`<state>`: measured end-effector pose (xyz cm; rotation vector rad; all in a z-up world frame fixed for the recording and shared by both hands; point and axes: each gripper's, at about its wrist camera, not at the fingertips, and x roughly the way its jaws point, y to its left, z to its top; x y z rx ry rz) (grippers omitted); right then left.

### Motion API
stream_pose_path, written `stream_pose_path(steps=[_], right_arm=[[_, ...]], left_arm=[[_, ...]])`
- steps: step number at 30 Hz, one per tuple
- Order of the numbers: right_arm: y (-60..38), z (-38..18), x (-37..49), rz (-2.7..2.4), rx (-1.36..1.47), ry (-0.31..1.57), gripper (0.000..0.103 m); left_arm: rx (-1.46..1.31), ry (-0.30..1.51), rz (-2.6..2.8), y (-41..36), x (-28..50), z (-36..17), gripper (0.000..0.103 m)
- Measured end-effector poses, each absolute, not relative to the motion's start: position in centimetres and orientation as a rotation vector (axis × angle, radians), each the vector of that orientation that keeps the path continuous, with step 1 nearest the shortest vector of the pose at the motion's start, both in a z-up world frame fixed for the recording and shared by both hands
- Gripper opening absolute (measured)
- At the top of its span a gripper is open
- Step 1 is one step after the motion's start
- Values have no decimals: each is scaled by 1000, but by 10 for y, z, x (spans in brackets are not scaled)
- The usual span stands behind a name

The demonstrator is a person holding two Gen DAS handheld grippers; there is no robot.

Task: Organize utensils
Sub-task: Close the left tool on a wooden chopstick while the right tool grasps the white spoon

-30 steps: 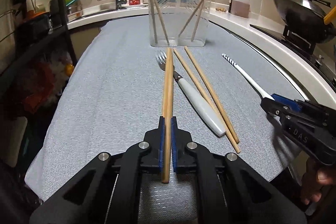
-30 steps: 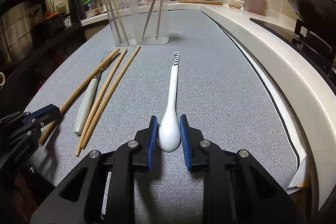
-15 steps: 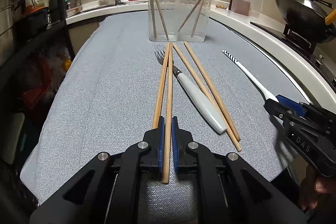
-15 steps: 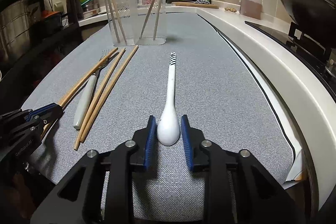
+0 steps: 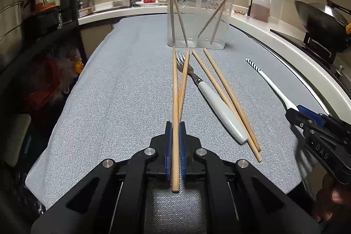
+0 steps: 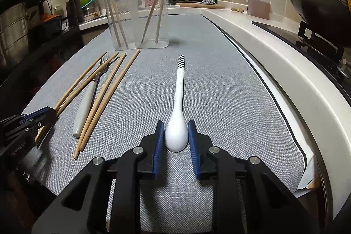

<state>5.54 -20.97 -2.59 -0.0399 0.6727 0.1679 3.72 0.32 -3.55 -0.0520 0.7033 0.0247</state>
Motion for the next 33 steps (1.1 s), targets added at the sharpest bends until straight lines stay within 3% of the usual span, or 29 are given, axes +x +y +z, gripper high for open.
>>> stream_pose_path(steps=[33], right_arm=[[-205,-29,47,151,-55,633,23]], left_arm=[[-56,708,57,10,37,-39,8]])
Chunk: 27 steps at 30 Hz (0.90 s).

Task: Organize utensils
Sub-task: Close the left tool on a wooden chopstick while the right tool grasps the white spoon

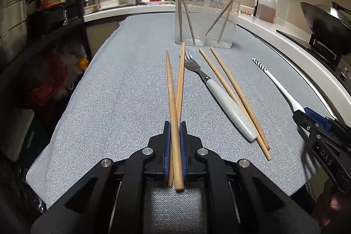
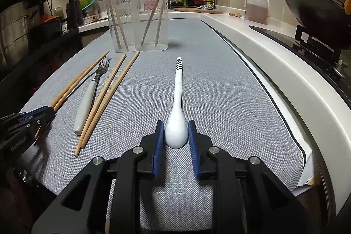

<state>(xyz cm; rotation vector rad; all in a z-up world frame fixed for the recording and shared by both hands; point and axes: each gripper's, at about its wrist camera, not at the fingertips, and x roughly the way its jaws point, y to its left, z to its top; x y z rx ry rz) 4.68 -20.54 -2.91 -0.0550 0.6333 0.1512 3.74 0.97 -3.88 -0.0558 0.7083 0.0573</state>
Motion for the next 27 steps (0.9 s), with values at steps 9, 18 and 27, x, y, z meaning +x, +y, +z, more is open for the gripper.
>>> stream_pose_path(steps=[9,18,27], right_arm=[[-205,-29,46,150,-61,629,23],[-206,-29,47,160,-63,626,22],[-203,-16,40,185,-69,599,22]], left_arm=[[-52,708,53,8,36,-39,8],[-46,710,44,7,37,-39,7],[-58,680,37,9,31,-31,7]])
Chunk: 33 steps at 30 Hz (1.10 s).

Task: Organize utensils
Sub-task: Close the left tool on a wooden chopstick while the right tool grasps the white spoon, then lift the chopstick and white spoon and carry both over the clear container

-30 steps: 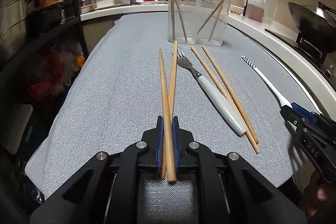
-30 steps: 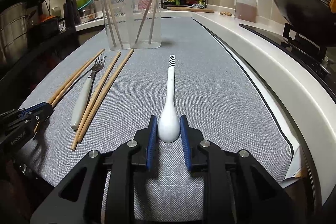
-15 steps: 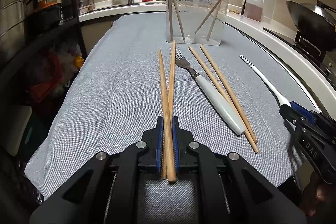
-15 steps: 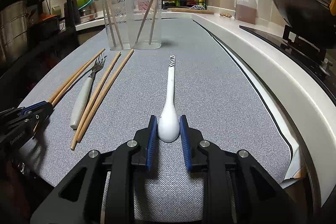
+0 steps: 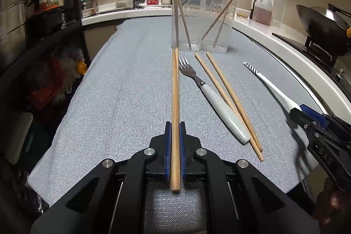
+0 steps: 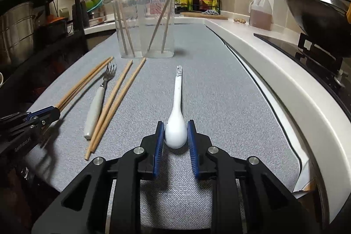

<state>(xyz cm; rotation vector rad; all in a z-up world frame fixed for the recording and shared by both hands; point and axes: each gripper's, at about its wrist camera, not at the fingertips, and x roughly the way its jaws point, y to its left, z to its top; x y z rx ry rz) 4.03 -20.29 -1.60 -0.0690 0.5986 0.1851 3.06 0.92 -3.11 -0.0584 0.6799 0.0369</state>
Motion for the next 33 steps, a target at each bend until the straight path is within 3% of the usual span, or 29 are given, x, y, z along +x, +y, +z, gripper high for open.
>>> stream_pose_path(steps=[20,33], right_arm=[[-204,36,18,190,-121,463,22],[-207,24,27,198,-110,528,22]], left_arm=[[-62,528,27,9,10,2,7],[-104,609,-13,14,21,-10,7]])
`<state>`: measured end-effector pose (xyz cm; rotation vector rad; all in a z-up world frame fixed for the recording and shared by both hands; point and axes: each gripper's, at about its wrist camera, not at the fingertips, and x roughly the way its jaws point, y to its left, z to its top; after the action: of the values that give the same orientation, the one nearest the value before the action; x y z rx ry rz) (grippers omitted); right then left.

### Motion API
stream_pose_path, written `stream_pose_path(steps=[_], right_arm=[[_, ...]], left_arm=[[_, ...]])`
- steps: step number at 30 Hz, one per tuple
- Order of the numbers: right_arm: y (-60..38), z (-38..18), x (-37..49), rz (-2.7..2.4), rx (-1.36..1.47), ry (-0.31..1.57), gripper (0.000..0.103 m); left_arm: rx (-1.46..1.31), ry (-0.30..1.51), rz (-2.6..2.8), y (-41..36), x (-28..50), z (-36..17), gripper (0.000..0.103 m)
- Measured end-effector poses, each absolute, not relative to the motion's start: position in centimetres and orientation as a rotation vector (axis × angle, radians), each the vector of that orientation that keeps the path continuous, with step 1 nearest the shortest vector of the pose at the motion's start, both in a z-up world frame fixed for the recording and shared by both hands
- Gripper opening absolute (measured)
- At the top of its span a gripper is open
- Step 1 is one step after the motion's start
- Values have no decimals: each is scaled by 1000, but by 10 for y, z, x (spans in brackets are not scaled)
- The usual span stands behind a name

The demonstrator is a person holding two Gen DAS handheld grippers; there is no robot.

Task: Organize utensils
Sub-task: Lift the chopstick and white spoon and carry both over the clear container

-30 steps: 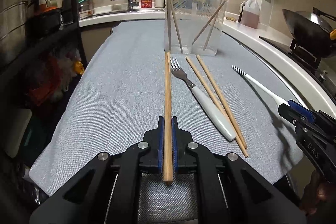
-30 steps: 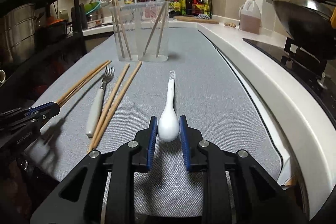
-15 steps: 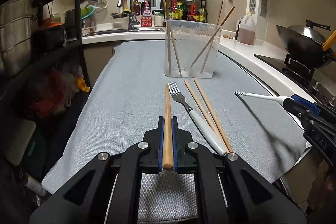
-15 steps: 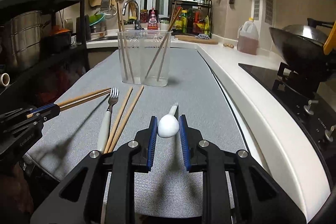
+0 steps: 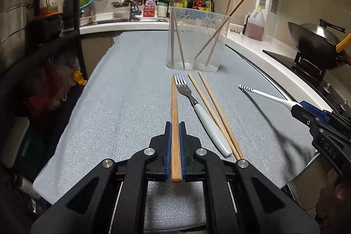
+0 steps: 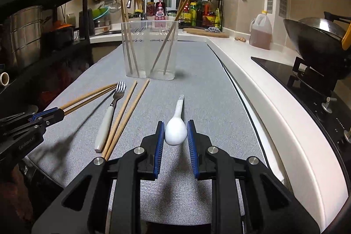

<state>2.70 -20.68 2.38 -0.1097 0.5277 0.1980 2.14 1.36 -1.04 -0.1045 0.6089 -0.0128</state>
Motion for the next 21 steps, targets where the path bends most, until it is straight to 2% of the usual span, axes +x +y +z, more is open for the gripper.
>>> stream_pose_path(steps=[7,8,18,19,20,21], right_arm=[[-206,18,27,201,-105,534,22],[-206,18,26,201,-104,534,22],[-206,11,27,201,-103,545,22],[-206,11,28,202,-103,546,22],[-206,10,28,203,-100,549,22],[-206,10,29,203,-98,550,22]], left_arm=[[-88,601,-22,10,20,-10,6],[-82,603,-19,10,19,-11,0],[-118,690,8,15,26,-29,3],[-109,703,10,13,26,-32,10],[-94,712,17,11,27,-35,27],[-75,721,27,8,27,-38,32]])
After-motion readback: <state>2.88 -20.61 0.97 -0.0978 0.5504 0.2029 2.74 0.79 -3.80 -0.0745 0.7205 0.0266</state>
